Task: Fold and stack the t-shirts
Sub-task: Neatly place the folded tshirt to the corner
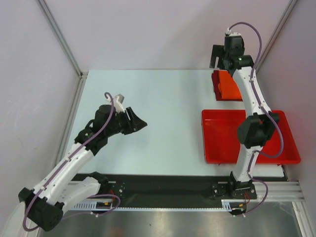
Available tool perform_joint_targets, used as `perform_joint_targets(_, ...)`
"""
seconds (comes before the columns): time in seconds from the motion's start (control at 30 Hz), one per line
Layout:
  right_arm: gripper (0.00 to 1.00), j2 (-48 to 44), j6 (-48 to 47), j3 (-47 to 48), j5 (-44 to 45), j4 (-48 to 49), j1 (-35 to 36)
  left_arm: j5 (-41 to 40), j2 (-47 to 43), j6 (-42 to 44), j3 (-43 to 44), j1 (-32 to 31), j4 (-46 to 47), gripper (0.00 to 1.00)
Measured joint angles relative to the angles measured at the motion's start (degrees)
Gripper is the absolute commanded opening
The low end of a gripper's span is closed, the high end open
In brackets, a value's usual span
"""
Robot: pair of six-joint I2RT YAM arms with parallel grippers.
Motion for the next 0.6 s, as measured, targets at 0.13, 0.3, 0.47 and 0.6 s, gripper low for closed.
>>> perform_joint_targets(0.13,0.97,-9.5,4.0,-15.3,-5.6,1.9,2.2,0.2,-4.5,0.0,-1.3,0.0,-1.3,0.60)
perform_joint_targets(0.3,1.00,-29.8,12.9,-46.2,-19.2,14.1,6.7,0.4,-6.4,-0.5,-4.2,0.0,-0.4,0.65)
perform_joint_targets(0.47,1.00,-51.4,23.8,-73.0,-28.8,29.8,9.0,-0.1,-10.6,-1.6,-10.3,0.0,3.1,0.68)
perform_joint_targets(0.6,1.00,-64.8,32.4,-89.6,-31.0,40.7,10.4,-1.7,-19.7,-4.7,-19.9,0.0,9.6,0.68)
